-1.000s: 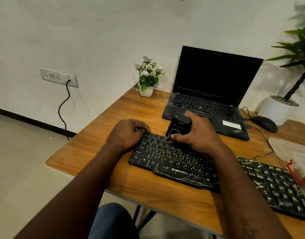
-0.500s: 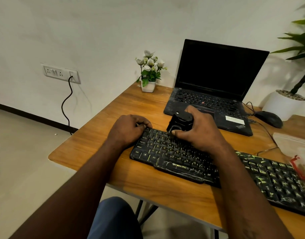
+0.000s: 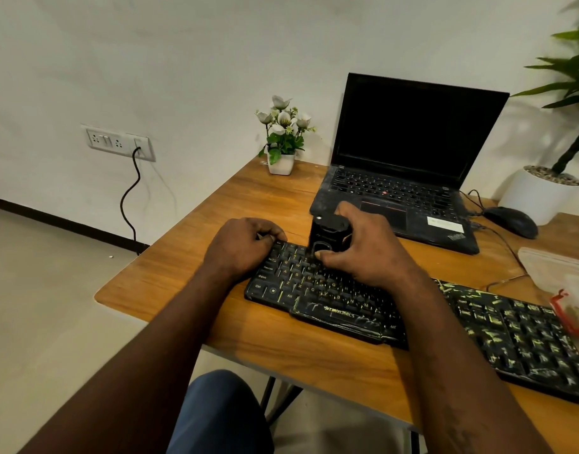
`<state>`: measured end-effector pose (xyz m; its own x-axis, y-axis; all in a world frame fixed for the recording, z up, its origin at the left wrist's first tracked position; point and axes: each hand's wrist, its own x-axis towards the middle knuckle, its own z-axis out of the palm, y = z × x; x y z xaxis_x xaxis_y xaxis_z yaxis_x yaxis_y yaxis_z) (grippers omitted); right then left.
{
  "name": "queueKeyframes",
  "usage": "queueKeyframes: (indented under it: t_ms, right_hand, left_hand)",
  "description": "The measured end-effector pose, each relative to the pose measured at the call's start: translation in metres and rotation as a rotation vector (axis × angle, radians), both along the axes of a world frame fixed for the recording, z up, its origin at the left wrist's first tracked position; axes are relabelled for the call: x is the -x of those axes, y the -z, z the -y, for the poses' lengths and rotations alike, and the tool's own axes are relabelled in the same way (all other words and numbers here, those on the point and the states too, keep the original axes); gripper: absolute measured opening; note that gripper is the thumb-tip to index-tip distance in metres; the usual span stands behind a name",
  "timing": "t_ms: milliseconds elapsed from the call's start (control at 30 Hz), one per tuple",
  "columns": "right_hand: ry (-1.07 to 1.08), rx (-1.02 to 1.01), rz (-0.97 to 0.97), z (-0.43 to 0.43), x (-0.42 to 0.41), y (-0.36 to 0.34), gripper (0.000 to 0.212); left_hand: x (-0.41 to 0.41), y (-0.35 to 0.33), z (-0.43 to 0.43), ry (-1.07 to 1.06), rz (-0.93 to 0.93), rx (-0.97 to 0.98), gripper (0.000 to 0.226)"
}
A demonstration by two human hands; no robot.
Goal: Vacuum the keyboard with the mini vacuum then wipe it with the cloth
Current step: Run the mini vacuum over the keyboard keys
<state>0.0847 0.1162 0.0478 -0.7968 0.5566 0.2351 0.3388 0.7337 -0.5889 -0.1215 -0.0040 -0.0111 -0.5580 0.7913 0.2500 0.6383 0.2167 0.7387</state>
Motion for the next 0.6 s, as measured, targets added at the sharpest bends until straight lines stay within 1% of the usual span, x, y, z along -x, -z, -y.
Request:
queueKeyframes:
  t_ms: [100, 200, 300, 367, 433, 533, 600]
  right_hand:
    - [0.055, 0.051, 0.017, -0.011, -0.015, -0.006, 0.051]
    - [0.085, 0.061, -0.009, -0.013, -0.018, -0.009, 0.053]
    - [0.002, 0.07, -0.019, -0.001, -0.009, -0.007, 0.049]
    - [-0.067, 0.085, 0.001, 0.006, -0.002, -0.002, 0.051]
    - [-0.063, 0.064, -0.005, 0.005, 0.001, 0.001, 0.049]
    - [0.02, 0.003, -0.031, -0.002, -0.001, 0.002, 0.047]
    - [0.009, 0.002, -0.036, -0.003, -0.003, 0.002, 0.047]
  left_hand:
    - [-0.001, 0.0, 0.0, -0.01, -0.013, 0.006, 0.029]
    - [-0.002, -0.001, 0.0, -0.014, -0.024, 0.016, 0.028]
    - [-0.003, -0.003, 0.001, -0.014, -0.033, 0.018, 0.028]
    - [-0.003, -0.004, 0.002, -0.009, -0.035, 0.017, 0.028]
    - [-0.004, -0.004, 0.002, -0.009, -0.049, 0.02, 0.027]
    - [-0.005, -0.004, 0.002, -0.021, -0.082, 0.031, 0.027]
    - [-0.006, -0.003, 0.003, -0.04, -0.119, 0.038, 0.027]
